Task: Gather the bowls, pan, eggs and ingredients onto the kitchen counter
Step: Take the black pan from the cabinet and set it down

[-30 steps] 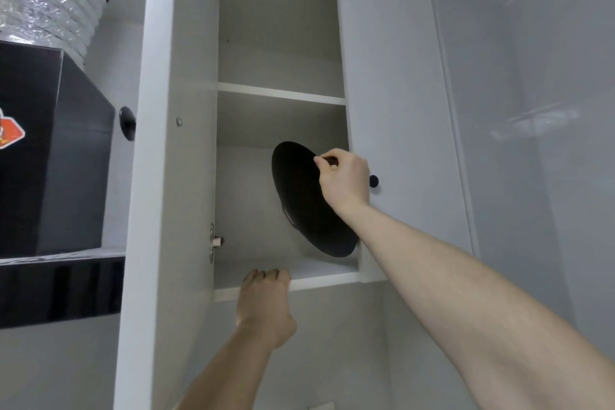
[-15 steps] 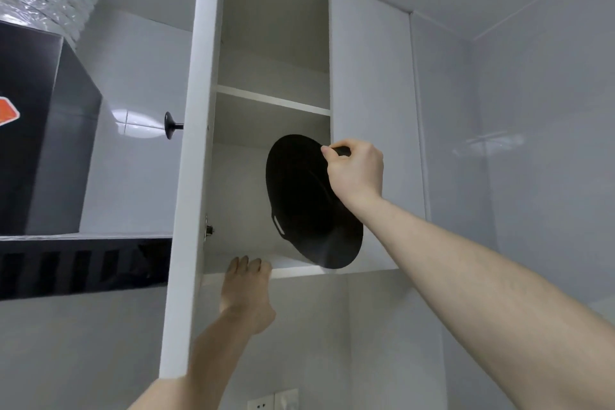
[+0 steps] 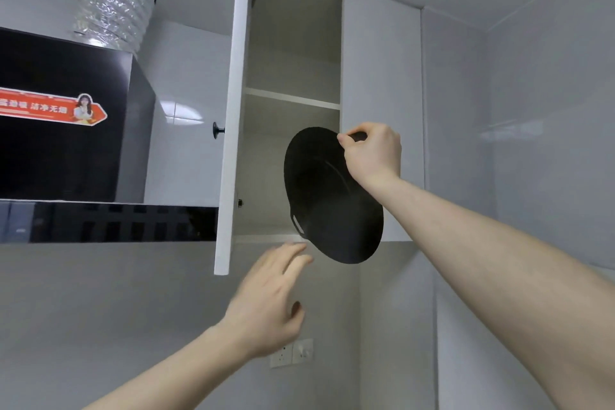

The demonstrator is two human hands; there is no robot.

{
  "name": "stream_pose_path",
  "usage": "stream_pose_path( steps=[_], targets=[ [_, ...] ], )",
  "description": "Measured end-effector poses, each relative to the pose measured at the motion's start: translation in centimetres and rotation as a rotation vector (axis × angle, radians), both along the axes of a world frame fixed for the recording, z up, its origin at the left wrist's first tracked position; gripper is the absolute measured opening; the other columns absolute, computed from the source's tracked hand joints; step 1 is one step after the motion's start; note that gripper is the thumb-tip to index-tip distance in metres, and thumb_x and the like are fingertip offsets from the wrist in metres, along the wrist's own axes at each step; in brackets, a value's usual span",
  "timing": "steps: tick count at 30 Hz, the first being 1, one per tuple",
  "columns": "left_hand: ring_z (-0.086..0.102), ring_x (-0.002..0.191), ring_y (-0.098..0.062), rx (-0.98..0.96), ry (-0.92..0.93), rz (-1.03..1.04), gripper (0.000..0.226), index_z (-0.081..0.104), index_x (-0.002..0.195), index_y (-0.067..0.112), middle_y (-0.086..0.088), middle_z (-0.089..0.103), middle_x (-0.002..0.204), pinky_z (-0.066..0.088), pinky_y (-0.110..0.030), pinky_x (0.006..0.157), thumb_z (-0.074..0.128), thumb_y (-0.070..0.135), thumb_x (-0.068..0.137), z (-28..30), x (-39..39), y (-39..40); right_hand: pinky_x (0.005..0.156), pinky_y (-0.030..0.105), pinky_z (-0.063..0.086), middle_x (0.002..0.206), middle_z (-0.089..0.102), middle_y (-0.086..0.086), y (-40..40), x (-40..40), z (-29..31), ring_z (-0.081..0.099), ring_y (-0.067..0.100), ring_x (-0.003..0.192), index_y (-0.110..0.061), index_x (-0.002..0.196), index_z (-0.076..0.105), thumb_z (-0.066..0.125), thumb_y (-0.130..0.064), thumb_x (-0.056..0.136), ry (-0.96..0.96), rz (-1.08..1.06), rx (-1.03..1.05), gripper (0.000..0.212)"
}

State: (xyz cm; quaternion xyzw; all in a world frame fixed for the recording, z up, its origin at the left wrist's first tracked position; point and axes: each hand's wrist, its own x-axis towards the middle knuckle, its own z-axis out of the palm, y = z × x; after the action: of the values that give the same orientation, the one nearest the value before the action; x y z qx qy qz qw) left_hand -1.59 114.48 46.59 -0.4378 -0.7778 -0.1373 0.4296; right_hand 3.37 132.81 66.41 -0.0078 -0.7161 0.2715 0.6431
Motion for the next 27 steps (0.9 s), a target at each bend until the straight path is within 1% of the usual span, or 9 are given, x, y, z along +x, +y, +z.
stream_pose_path(
  steps=[2, 5, 9, 14, 16, 18, 20, 22, 27],
  targets=[
    [0.043, 0.135, -0.019, 0.082, 0.107, -0.063, 0.060, 0.053, 0.131, 0.021, 0.003, 0.046, 0.146, 0.033, -0.031, 0.115, 0.065, 0.025, 0.072, 0.8, 3.4, -1.7, 0.075, 0.026, 0.054, 0.085, 0.068, -0.006, -0.3, 1.9, -0.3, 0.063, 0.012, 0.081, -0.018, 0.090, 0.077, 0.072, -0.029, 0.092, -0.016, -0.001, -0.019, 0.013],
    [0.047, 0.130, -0.020, 0.208, 0.212, -0.034, 0.053, 0.057, 0.124, 0.021, 0.003, 0.050, 0.141, 0.037, -0.032, 0.108, 0.069, 0.021, 0.072, 2.9, 7.7, -4.0, 0.076, 0.027, 0.053, 0.087, 0.071, -0.003, -0.6, 5.1, -1.1, 0.064, 0.015, 0.081, -0.018, 0.090, 0.077, 0.073, -0.029, 0.092, -0.053, 0.003, -0.048, 0.012],
    [0.038, 0.137, -0.024, 0.289, 0.132, 0.158, 0.067, 0.047, 0.140, 0.017, -0.001, 0.036, 0.154, 0.036, -0.038, 0.111, 0.068, 0.023, 0.077, 4.5, 10.2, -6.5, 0.078, 0.029, 0.055, 0.087, 0.072, -0.001, -1.1, 8.3, -3.3, 0.065, 0.017, 0.081, -0.018, 0.089, 0.077, 0.074, -0.028, 0.091, -0.159, 0.014, -0.084, 0.011],
    [0.019, 0.152, -0.021, 0.233, -0.169, 0.297, 0.082, 0.012, 0.160, 0.014, -0.002, 0.009, 0.168, 0.031, -0.035, 0.117, 0.057, 0.024, 0.092, 3.9, 9.8, -9.1, 0.073, 0.026, 0.047, 0.089, 0.071, -0.001, -1.8, 11.4, -6.7, 0.065, 0.018, 0.084, -0.018, 0.086, 0.078, 0.075, -0.026, 0.089, -0.354, 0.030, -0.069, 0.008],
    [0.031, 0.147, -0.026, 0.158, -0.232, 0.307, 0.081, 0.004, 0.160, 0.013, 0.002, 0.003, 0.169, 0.041, -0.038, 0.111, 0.054, 0.025, 0.096, 3.8, 9.4, -9.7, 0.072, 0.025, 0.045, 0.089, 0.070, -0.002, -2.0, 12.5, -7.7, 0.062, 0.016, 0.081, -0.019, 0.083, 0.077, 0.075, -0.027, 0.089, -0.446, 0.033, -0.039, 0.009],
    [0.050, 0.130, -0.035, 0.114, -0.262, 0.295, 0.083, -0.004, 0.159, 0.017, 0.006, -0.001, 0.168, 0.050, -0.043, 0.096, 0.052, 0.026, 0.099, 3.9, 9.2, -10.0, 0.072, 0.025, 0.044, 0.088, 0.068, -0.003, -2.3, 13.5, -8.4, 0.059, 0.016, 0.082, -0.023, 0.079, 0.073, 0.076, -0.028, 0.089, -0.526, 0.036, -0.006, 0.013],
    [0.053, 0.125, -0.037, 0.089, -0.273, 0.291, 0.085, -0.011, 0.159, 0.021, 0.010, -0.006, 0.168, 0.052, -0.042, 0.088, 0.049, 0.025, 0.099, 4.0, 9.0, -9.9, 0.074, 0.026, 0.044, 0.086, 0.067, -0.005, -2.5, 14.3, -9.0, 0.059, 0.015, 0.083, -0.023, 0.077, 0.073, 0.075, -0.030, 0.089, -0.596, 0.022, 0.039, 0.014],
    [0.048, 0.132, -0.032, 0.063, -0.225, 0.300, 0.087, -0.012, 0.159, 0.020, 0.011, -0.010, 0.168, 0.051, -0.037, 0.084, 0.047, 0.018, 0.096, 4.0, 8.7, -9.6, 0.073, 0.026, 0.045, 0.086, 0.070, -0.005, -2.6, 14.7, -9.4, 0.062, 0.015, 0.084, -0.021, 0.080, 0.076, 0.075, -0.031, 0.089, -0.666, 0.027, 0.077, 0.013],
    [0.037, 0.140, -0.023, -0.077, -0.085, 0.339, 0.091, -0.007, 0.161, 0.022, 0.002, -0.014, 0.168, 0.031, -0.021, 0.078, 0.048, 0.011, 0.089, 5.3, 8.3, -8.6, 0.074, 0.027, 0.046, 0.097, 0.073, -0.003, -3.1, 15.2, -10.5, 0.063, 0.015, 0.090, -0.019, 0.090, 0.080, 0.075, -0.034, 0.088, -0.814, 0.026, 0.155, 0.015]
  ],
)
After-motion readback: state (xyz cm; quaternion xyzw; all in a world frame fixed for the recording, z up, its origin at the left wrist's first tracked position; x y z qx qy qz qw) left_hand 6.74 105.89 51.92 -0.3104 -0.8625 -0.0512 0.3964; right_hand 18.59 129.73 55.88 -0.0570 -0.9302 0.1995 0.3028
